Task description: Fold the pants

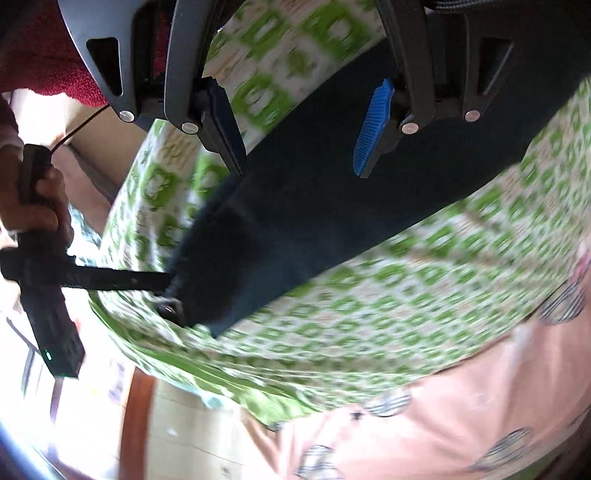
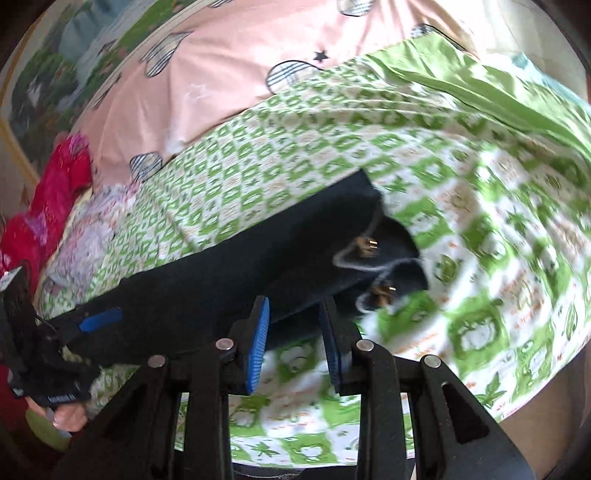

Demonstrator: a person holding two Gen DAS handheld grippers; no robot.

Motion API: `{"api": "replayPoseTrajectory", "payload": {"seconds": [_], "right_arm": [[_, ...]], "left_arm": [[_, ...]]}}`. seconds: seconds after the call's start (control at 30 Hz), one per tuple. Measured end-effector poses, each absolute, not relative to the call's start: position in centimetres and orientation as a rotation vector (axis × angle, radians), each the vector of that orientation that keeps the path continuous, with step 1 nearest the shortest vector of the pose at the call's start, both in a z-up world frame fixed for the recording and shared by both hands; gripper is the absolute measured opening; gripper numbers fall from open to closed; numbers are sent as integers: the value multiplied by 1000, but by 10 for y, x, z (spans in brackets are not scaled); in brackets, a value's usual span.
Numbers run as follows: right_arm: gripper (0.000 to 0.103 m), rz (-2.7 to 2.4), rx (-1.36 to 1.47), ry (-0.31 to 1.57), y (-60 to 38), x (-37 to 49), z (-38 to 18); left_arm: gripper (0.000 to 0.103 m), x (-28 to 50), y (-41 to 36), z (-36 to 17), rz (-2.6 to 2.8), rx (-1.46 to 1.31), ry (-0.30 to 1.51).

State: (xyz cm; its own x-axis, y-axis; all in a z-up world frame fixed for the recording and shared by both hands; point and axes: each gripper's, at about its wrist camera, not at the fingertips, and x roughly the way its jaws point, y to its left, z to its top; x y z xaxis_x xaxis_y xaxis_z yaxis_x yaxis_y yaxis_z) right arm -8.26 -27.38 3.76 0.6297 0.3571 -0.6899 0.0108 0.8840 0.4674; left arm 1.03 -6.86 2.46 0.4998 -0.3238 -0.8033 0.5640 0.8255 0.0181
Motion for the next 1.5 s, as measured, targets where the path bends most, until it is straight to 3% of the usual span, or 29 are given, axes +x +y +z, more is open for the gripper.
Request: {"api": "replayPoseTrajectory", "payload": {"seconds": [0.37, 0.67, 0.73, 0.77, 1.07, 1.13, 1.2, 1.23, 1.33, 1.5], "right_arm": [[30, 199, 562, 871, -290, -70, 22], [28, 198, 571, 857, -290, -62, 16], [7, 194, 556, 851, -289, -62, 18], [6, 198, 551, 843, -289, -64, 21], [8, 190, 571, 885, -299, -80, 19], [15, 173, 595, 890, -302, -82, 18], [37, 166, 595, 865, -304, -87, 22], [41, 159, 594, 845, -307, -92, 26], [44, 158, 613, 835, -311, -97, 26], [44, 154, 676, 829, -317, -95, 12]], "left_arm": [[61, 29, -102, -11, -622, 430, 1000], [12, 40, -92, -18, -631, 404, 1052], [7, 36, -95, -15, -640, 416, 1036], [5, 33, -95, -13, -645, 424, 1021], [7, 23, -93, -11, -698, 408, 1050], [11, 26, -93, -8, -702, 390, 1060], [15, 28, -93, 0, -712, 380, 1046], [16, 29, -93, 7, -731, 370, 1035], [38, 40, -96, 27, -770, 336, 1007], [42, 75, -117, 37, -780, 319, 1009]]}}
